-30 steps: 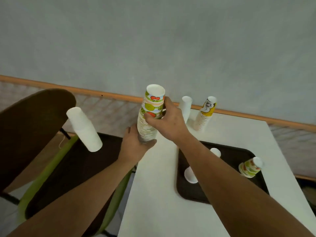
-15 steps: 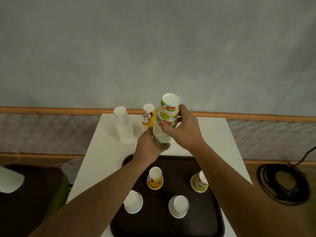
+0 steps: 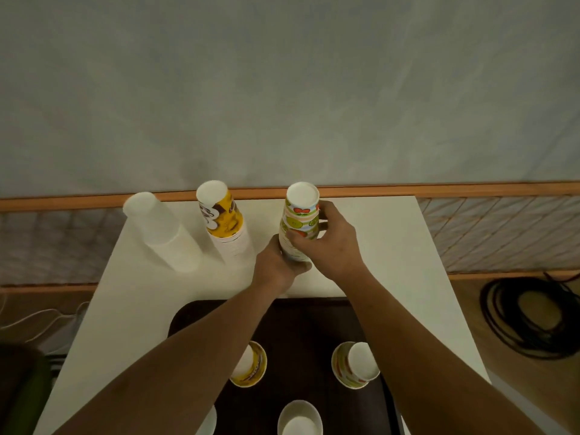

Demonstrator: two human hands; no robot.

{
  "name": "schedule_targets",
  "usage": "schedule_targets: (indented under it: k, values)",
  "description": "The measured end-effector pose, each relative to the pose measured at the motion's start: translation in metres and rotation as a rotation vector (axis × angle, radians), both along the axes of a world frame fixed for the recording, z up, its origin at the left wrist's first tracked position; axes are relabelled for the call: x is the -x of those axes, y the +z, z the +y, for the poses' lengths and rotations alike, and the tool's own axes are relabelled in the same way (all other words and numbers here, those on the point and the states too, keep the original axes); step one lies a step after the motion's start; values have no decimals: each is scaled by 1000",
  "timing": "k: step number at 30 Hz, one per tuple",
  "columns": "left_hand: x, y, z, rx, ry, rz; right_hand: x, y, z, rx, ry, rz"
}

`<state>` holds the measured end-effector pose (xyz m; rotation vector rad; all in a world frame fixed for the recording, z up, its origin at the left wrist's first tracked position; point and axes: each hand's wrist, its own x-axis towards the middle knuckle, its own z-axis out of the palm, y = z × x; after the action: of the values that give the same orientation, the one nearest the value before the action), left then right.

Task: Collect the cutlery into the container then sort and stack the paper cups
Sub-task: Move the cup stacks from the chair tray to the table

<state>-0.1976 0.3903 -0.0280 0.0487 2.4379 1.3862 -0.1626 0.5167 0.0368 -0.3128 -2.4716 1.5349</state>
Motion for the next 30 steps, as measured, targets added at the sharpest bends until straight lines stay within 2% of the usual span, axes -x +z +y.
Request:
schedule_targets:
  k: [10, 17, 21, 24, 30]
  values:
    - [12, -28, 13, -7, 48, 59, 18, -22, 5, 77, -47, -26]
    - [0, -19, 3, 132, -48, -13, 7, -4, -3, 91, -62, -91]
    - [-27, 6, -19, 239, -57, 10, -16, 24, -21, 4, -213, 47]
    - [-52, 34, -49, 206, -66, 158, -33, 53, -44, -88, -341, 198]
    - [-100, 83, -144, 66, 83, 362, -57, 102, -127, -92, -180, 336]
